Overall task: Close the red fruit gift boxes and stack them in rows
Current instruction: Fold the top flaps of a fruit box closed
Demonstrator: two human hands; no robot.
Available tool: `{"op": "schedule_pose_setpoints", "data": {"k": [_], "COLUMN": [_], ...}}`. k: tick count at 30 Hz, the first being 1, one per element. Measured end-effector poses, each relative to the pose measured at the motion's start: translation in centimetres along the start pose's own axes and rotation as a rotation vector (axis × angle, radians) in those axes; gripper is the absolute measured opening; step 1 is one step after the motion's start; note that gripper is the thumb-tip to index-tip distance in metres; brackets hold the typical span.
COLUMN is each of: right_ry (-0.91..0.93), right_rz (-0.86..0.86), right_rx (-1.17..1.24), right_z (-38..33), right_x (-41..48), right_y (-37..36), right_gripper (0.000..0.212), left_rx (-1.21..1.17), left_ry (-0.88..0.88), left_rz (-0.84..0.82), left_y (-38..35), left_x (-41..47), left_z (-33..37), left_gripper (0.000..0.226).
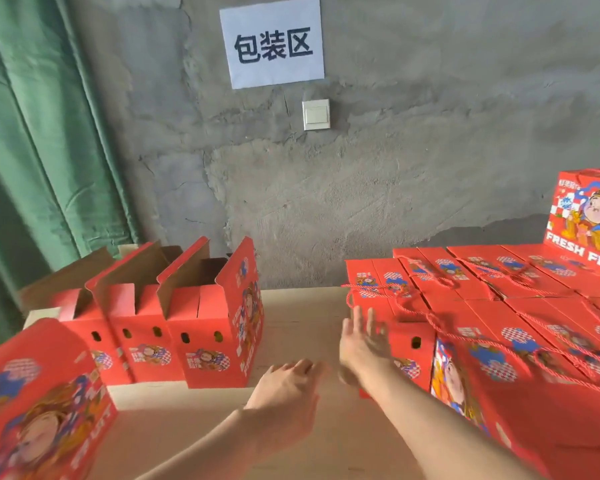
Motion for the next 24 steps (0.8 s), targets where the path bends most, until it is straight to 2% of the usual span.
{"op": "schedule_pose_setpoints", "data": {"k": [2, 3, 4, 10, 14, 18, 21, 24], "right_ry": [0.318, 0.412, 0.432, 0.424, 0.396, 0.328, 0.327, 0.292], "right_rz": [-0.010, -0.039, -0.070, -0.064, -0.055, -0.200, -0.114, 0.015], "right_rx": [0.059, 0.095, 0.140, 0.279, 0.390, 0.601, 0.611, 0.643], "right_z": [-6.7, -9.1, -10.8, -18.1, -22.8, -24.3, -23.7, -22.9], "right_x": [-1.0, -1.7, -1.8, 2.7, 7.7, 11.7, 11.4, 7.8], "right_y": [-1.9, -2.9, -3.8, -6.4, -7.4, -8.6, -8.0, -7.9], "right_gripper": [0.065, 0.064, 0.063, 0.067, 0.059, 0.052, 0.034, 0.019], "left_rx": [0.053, 0.069, 0.074, 0.139, 0.123, 0.100, -0.021, -0.240], "left_ry": [0.044, 0.084, 0.118, 0.334, 0.507, 0.560, 0.617, 0.666], "left_rz": [0.003, -0.003, -0.006, 0.008, 0.049, 0.123, 0.209, 0.402], "left_y": [0.2, -0.1, -0.4, -1.0, -0.6, -1.0, -0.5, 1.1], "left_x": [-1.1, -1.6, -2.3, -4.7, -4.6, -5.1, -5.6, -6.0], "left_z": [-2.5, -4.1, -5.8, -17.7, -24.3, -27.4, -28.0, -27.7], "left_gripper": [0.037, 0.039, 0.043, 0.067, 0.069, 0.066, 0.057, 0.049]}}
Point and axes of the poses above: each hand's wrist, its own x-axis towards the middle knuckle, its own y-axis out of the back of the hand, z = x × y, the point moved 5 cm from there along x, towards the middle knuckle, and after that the axes turned 2 degrees about y, right-handed, at the moved point
